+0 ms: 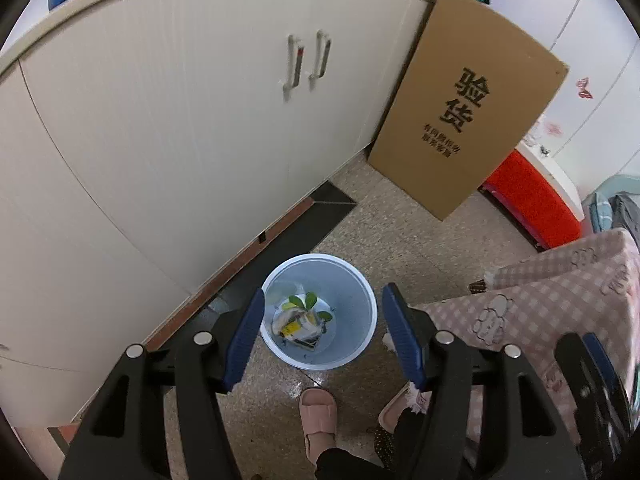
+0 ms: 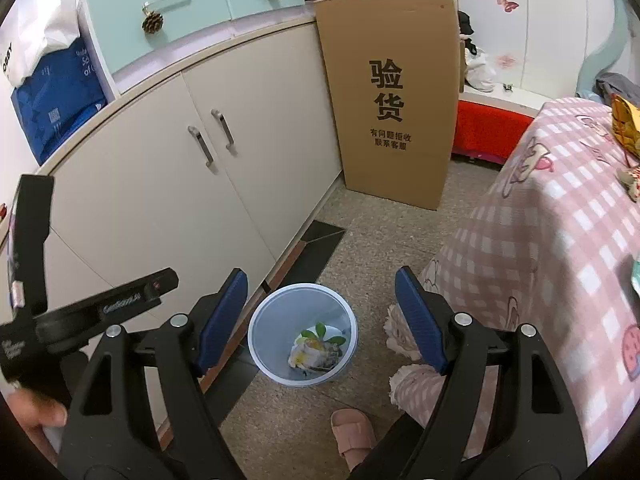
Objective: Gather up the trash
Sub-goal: 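Carry both items to the wastebasket and drop them in, then move both tools back to the table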
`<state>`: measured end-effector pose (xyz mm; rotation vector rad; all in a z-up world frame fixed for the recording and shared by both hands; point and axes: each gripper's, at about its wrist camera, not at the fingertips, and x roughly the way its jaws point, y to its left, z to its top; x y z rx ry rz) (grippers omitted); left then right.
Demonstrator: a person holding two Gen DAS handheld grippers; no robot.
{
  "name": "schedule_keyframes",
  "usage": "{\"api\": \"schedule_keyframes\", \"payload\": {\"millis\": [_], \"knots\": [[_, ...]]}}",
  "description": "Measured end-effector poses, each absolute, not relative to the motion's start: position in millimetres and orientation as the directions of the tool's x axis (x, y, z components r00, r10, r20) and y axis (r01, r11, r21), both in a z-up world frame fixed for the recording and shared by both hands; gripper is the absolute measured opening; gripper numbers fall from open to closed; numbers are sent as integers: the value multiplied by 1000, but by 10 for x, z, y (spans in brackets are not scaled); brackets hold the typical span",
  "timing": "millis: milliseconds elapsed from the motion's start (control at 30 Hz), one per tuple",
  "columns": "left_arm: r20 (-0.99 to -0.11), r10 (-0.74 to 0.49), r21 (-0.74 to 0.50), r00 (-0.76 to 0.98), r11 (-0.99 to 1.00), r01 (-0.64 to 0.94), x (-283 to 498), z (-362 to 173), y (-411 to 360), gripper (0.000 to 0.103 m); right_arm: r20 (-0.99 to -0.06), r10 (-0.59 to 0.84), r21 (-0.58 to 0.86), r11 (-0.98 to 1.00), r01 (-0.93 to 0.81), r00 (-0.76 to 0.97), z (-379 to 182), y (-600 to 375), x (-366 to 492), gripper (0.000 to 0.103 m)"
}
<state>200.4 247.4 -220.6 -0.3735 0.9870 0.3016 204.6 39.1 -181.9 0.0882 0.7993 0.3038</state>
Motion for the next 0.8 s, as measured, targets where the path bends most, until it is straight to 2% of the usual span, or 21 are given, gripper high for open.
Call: {"api": "schedule_keyframes", "payload": {"millis": [467, 800], "knots": [[-766, 14, -223, 643, 931, -287, 1353, -1382, 1832, 70, -595, 340, 272, 938, -216, 728, -1109, -85, 1506, 76], [-735, -93, -217, 672, 971, -103, 1123, -975, 764, 74, -538, 177, 284, 959, -20, 824, -734, -1320, 932, 78]]}}
